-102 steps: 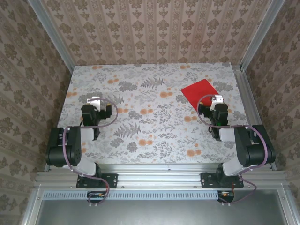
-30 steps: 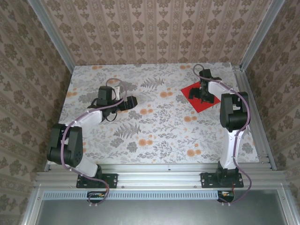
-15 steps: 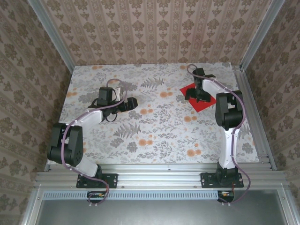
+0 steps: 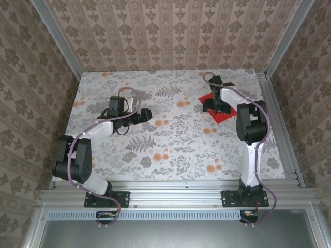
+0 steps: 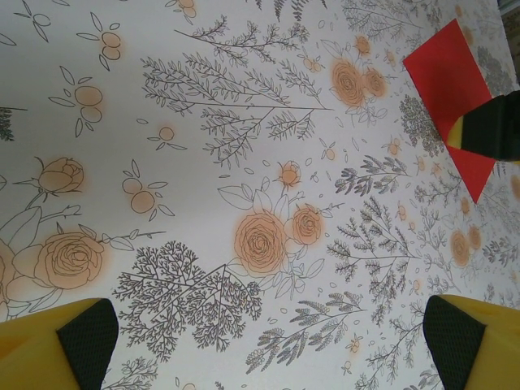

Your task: Fold a paper plane with a square sheet of paper (pick it up from the middle)

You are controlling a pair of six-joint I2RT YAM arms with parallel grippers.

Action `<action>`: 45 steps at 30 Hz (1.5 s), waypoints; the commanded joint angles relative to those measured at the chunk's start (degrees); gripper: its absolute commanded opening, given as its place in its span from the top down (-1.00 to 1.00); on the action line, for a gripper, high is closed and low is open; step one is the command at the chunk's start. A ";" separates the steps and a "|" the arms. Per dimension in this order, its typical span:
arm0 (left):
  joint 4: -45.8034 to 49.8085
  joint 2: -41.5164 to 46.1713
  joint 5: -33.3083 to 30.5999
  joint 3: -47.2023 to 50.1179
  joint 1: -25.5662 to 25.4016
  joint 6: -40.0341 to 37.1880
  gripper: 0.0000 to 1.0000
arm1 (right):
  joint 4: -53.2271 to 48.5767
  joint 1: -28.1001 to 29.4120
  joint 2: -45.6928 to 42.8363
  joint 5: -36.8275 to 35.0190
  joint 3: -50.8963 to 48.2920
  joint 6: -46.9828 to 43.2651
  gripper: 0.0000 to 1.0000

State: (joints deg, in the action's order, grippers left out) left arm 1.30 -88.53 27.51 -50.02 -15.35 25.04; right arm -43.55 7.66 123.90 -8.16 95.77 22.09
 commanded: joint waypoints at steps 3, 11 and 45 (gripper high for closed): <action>-0.06 0.09 1.84 -0.52 -0.28 -0.87 -1.00 | -2.14 -1.24 -2.01 -4.37 3.88 14.05 -0.89; 0.28 -0.04 2.39 -0.57 -0.38 -0.68 -1.00 | -10.36 -1.51 4.71 -9.94 11.88 26.49 -0.89; 7.56 6.25 1.59 0.54 -0.38 -3.22 -1.00 | -8.83 14.11 6.76 0.28 2.27 22.43 -0.84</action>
State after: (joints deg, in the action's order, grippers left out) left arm 7.20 -83.77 29.15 -50.02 -15.35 23.31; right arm -50.92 19.38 129.80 -12.03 102.72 46.35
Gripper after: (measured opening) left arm 0.994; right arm 0.921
